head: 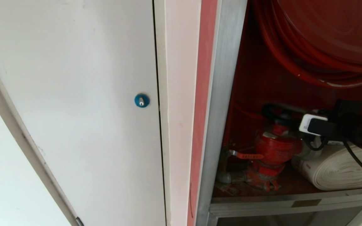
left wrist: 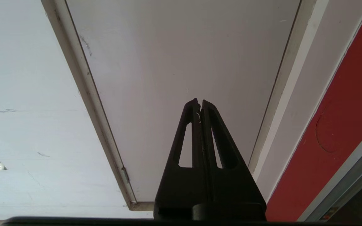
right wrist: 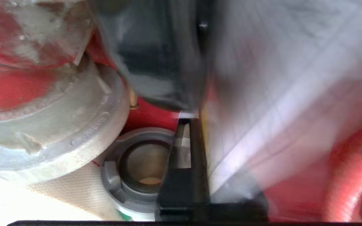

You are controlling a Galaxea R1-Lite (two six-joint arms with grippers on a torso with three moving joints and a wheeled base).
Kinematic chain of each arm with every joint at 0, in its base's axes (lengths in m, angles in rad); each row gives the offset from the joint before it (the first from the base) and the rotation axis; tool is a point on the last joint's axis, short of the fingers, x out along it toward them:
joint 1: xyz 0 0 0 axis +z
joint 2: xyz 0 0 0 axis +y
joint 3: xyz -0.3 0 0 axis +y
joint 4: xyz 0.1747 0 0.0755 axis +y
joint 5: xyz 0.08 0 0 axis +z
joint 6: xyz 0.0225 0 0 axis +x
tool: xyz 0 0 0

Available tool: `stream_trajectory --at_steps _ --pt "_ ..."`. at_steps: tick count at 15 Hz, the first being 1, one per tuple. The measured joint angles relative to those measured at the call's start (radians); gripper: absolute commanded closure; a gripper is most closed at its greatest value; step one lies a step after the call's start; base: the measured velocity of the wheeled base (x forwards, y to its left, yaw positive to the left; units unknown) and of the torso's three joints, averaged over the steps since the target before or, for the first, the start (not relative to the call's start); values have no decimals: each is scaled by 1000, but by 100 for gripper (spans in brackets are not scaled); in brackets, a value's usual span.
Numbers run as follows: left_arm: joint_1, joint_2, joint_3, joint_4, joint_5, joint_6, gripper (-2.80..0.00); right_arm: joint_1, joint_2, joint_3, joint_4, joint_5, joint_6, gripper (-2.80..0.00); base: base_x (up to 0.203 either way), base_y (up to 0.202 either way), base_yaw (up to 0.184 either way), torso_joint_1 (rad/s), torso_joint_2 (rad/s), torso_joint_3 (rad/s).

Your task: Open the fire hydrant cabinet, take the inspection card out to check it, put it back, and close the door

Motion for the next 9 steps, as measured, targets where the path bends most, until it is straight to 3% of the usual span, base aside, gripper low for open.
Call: stream_trajectory --at_steps 9 --pt "0 0 0 0 0 0 0 0 -122 81 10 -2 -6 0 0 0 0 0 0 0"
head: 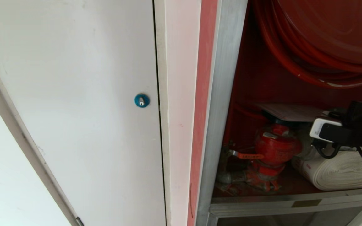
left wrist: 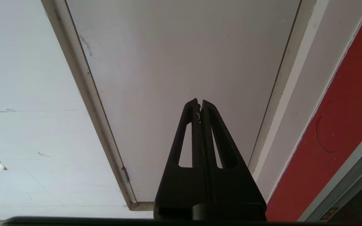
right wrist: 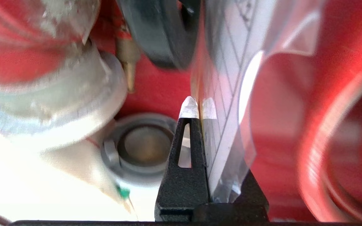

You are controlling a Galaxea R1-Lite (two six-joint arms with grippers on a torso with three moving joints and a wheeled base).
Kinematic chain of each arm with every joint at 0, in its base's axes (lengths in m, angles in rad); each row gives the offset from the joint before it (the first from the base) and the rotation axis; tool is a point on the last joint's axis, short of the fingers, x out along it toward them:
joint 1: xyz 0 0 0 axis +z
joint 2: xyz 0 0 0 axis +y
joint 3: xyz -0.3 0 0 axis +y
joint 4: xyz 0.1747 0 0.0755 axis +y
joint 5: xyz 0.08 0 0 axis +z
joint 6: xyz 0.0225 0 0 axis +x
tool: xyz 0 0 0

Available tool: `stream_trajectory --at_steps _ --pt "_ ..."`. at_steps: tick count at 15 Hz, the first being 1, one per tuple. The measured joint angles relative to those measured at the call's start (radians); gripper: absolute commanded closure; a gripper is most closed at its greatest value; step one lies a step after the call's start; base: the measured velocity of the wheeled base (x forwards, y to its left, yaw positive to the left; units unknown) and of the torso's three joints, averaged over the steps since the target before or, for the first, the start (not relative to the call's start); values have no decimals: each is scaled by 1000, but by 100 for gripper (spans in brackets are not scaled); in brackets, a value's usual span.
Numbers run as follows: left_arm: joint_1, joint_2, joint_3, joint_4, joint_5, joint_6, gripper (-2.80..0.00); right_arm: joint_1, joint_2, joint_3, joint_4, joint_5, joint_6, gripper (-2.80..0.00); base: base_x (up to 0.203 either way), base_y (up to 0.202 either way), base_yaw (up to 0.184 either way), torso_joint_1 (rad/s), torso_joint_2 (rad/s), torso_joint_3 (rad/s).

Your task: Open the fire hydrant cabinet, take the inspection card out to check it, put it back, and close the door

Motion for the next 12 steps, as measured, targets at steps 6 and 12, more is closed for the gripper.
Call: stream_trajectory --at_steps 6,12 --pt "0 0 0 0 0 0 0 0 -230 79 93 22 5 0 0 0 0 0 0 0" --pt "0 0 0 0 0 0 0 4 -499 11 488 121 177 0 0 0 0 0 0 0"
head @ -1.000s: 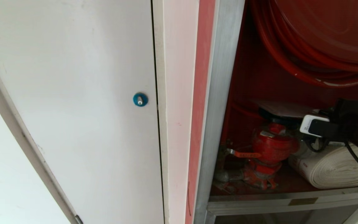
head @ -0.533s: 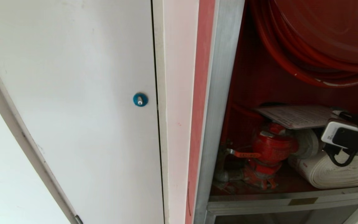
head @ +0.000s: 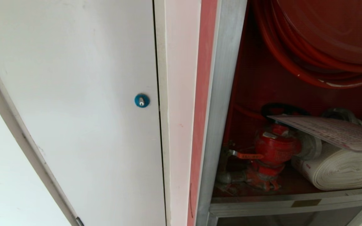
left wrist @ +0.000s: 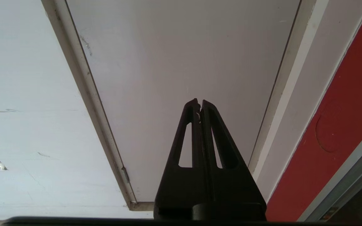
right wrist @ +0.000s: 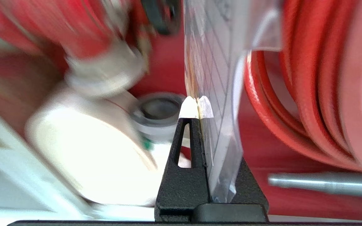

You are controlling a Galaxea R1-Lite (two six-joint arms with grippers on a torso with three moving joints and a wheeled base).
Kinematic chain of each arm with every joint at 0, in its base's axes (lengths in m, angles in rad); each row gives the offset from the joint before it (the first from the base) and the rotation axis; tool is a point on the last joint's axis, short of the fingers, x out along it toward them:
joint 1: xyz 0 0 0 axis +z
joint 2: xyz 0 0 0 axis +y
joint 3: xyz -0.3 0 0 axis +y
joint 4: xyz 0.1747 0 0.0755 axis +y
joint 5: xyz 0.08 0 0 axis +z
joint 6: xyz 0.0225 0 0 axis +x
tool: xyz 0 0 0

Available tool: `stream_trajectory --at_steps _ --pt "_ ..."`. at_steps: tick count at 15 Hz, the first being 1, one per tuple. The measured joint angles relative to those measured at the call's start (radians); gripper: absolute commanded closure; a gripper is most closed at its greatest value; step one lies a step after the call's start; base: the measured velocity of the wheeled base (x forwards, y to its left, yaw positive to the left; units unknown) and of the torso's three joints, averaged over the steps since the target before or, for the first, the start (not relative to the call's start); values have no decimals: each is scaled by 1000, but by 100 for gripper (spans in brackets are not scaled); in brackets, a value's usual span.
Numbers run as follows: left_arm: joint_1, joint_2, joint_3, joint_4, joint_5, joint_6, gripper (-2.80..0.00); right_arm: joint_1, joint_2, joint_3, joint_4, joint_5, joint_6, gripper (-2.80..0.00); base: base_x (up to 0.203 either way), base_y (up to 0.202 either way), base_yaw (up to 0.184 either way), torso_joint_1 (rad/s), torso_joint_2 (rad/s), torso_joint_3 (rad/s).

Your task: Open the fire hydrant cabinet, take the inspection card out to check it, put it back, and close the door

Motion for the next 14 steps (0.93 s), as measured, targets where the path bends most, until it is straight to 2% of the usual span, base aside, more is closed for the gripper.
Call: stream_trajectory --at_steps 5,7,9,12,14 --pt "0 0 0 0 0 0 0 8 -98 -179 366 124 240 0 0 0 0 0 0 0" --pt "0 0 0 0 0 0 0 9 -109 -261 524 214 422 0 0 0 0 0 0 0" --pt "0 0 0 0 0 0 0 13 -114 -306 625 347 634 0 0 0 0 0 0 0" --pt "0 0 0 0 0 0 0 17 -117 -338 650 599 949 0 0 0 0 0 0 0" --pt "0 0 0 0 0 0 0 31 -114 -352 652 750 1106 0 0 0 0 0 0 0"
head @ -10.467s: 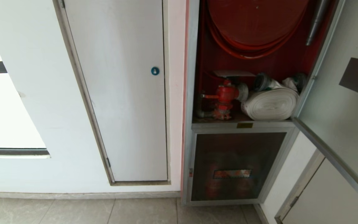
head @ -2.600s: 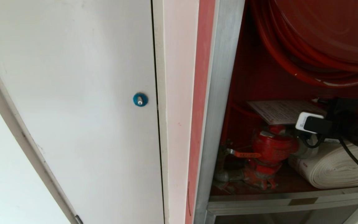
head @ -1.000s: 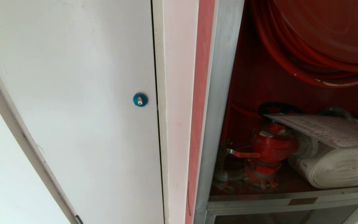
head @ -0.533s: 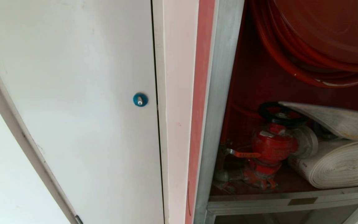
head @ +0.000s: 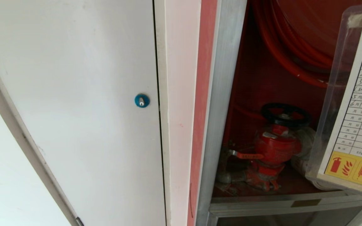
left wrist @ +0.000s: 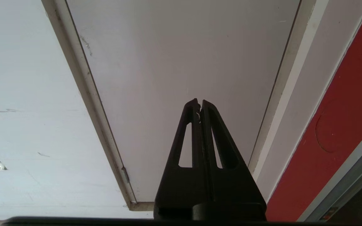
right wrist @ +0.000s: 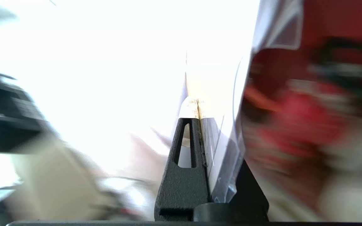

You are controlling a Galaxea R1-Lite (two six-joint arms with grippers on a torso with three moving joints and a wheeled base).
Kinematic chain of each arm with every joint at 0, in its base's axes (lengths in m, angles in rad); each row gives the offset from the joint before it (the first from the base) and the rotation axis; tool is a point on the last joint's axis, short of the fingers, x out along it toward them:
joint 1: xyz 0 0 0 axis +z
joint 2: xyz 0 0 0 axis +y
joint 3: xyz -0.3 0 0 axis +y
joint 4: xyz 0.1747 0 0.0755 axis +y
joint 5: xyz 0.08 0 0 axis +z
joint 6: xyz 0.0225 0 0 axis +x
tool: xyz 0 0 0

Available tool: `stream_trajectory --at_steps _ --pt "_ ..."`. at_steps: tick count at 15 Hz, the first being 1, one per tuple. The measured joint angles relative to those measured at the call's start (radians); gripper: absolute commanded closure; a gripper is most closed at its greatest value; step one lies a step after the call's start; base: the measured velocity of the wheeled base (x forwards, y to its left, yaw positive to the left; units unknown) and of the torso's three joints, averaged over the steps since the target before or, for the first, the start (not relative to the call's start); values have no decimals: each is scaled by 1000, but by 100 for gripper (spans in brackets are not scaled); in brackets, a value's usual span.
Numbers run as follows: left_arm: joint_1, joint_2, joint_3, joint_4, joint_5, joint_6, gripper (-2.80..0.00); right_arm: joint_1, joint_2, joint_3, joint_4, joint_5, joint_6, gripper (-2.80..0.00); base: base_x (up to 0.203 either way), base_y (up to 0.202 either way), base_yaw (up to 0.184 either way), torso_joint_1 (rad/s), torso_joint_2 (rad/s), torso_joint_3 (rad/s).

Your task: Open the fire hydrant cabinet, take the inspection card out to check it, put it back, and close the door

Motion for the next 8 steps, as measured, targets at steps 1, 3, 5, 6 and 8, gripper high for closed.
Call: stream_trajectory --at_steps 1,3,5,6,8 --pt "0 0 0 0 0 0 0 21 5 -3 0 67 58 0 0 0 0 0 0 0" --pt "0 0 0 0 0 0 0 96 23 -5 1 124 105 0 0 0 0 0 0 0" --pt "0 0 0 0 0 0 0 186 45 -4 0 130 130 0 0 0 0 0 0 0" --pt "0 0 0 0 0 0 0 231 60 -1 -3 130 133 0 0 0 0 0 0 0" --pt "0 0 0 0 0 0 0 310 104 18 -39 130 127 0 0 0 0 0 0 0"
